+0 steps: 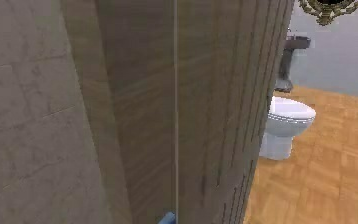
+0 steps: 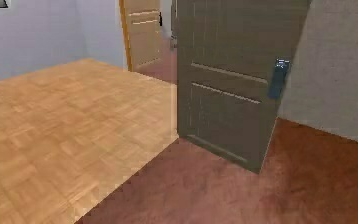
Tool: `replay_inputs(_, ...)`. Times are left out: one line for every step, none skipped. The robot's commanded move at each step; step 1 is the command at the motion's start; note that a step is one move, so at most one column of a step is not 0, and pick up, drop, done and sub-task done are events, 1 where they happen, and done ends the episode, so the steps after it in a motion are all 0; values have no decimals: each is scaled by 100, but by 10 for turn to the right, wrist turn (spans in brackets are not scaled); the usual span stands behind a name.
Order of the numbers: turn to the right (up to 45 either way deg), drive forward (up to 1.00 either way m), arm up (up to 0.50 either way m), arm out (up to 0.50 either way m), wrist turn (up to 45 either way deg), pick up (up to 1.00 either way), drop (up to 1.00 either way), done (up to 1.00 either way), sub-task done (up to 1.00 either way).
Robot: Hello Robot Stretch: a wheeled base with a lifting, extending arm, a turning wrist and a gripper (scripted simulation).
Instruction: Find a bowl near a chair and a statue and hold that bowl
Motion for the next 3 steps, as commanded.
replay_inputs(450, 0, 0, 0, 0, 0, 0, 0, 0)
replay_inputs(450, 0, 0, 0, 0, 0, 0, 0, 0)
replay_inputs(450, 0, 0, 0, 0, 0, 0, 0, 0)
